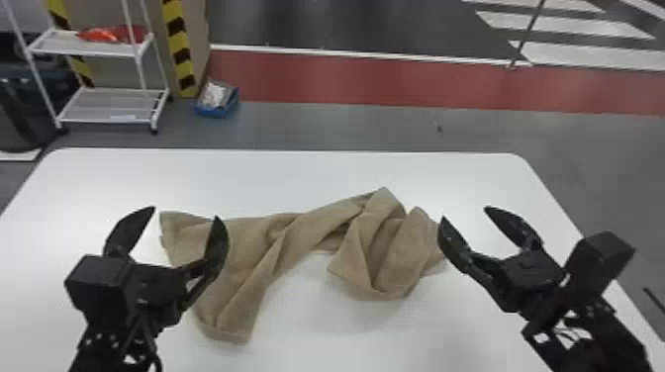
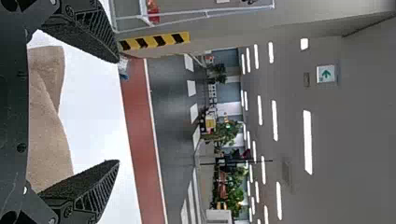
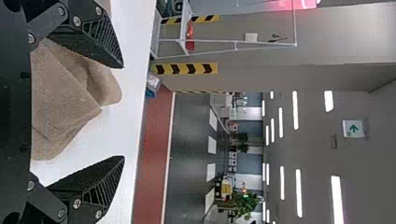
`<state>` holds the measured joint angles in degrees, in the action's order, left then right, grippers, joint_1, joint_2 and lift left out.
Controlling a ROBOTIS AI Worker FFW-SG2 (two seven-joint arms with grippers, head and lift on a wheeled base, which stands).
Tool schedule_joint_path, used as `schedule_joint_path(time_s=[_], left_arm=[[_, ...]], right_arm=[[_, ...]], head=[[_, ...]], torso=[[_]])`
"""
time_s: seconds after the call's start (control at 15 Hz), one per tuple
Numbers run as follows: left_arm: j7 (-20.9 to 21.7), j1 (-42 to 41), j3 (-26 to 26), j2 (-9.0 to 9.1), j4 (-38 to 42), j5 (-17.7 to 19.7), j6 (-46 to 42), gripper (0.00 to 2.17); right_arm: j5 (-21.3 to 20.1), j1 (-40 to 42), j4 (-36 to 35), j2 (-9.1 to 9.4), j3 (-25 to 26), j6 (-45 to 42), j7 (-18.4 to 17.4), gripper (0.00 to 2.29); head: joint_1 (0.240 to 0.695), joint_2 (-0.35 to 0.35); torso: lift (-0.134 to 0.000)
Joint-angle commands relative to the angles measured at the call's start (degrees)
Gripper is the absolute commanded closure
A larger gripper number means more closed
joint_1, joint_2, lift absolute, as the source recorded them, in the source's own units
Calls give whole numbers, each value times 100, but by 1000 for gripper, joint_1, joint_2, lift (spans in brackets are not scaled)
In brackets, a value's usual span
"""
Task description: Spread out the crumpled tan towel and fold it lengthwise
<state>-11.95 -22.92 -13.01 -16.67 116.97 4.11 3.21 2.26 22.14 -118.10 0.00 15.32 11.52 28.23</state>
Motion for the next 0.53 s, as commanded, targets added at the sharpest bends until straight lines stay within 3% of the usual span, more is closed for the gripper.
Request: schedule_joint_path(time_s=[0.0, 0.47], left_arm=[[0, -55, 18, -20, -33, 55, 9, 144], [-36, -468, -132, -56, 81, 204, 9, 215]], right_arm=[[-411, -281, 419, 5, 6, 444, -19, 218], [-393, -70, 190, 5, 305, 830, -2, 218]], head=[[695, -114], [695, -145]], torso=[[-125], [-125]])
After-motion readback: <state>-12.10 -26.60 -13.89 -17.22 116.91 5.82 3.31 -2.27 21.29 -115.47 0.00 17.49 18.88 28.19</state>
